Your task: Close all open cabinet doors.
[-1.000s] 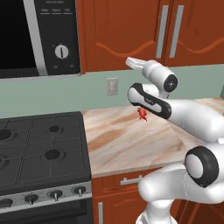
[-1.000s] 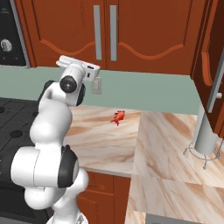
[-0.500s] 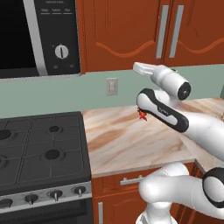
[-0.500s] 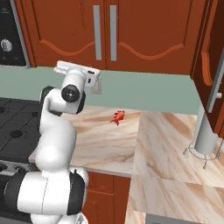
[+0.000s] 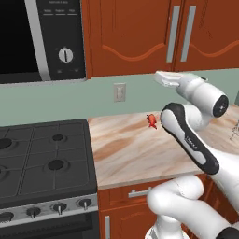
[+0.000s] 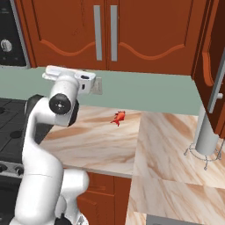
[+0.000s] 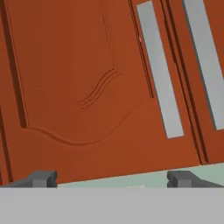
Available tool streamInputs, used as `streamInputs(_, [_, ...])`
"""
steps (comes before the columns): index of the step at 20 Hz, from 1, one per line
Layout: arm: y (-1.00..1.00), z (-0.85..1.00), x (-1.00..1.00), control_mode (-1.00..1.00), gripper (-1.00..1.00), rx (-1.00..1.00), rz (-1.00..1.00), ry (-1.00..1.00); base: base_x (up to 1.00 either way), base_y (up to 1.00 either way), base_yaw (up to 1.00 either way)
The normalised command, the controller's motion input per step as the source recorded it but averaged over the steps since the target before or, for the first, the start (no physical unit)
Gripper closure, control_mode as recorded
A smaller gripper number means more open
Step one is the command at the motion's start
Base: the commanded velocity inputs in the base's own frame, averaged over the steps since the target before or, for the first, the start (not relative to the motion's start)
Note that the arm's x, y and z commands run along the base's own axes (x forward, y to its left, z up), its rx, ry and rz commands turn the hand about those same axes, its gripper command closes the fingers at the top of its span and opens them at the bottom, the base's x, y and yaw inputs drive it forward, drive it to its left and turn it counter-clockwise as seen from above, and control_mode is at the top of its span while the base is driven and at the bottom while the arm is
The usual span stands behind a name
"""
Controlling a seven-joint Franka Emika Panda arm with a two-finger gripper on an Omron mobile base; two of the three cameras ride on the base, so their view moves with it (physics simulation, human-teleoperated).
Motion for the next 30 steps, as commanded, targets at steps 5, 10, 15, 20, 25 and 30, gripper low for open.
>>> streamInputs(5, [0.00,0.45,-0.89,-1.00,-1.00,-0.05,0.00,0.16,0.00,0.00,0.00])
streamInputs(10, [0.00,0.27,-0.93,-1.00,-1.00,-0.08,0.00,0.13,0.00,0.00,0.00])
streamInputs(15, [0.00,0.09,-0.85,-1.00,-1.00,-0.09,0.00,0.12,0.00,0.00,0.00])
streamInputs(20, [0.00,0.00,-0.86,-1.00,-1.00,-0.14,-0.03,0.15,0.00,0.00,0.00])
streamInputs(25, [0.00,0.00,-0.81,-1.00,-1.00,-0.14,-0.07,0.22,0.00,0.00,0.00])
streamInputs(30, [-0.05,0.00,-0.75,-1.00,-1.00,-0.09,-0.01,0.26,0.00,0.00,0.00])
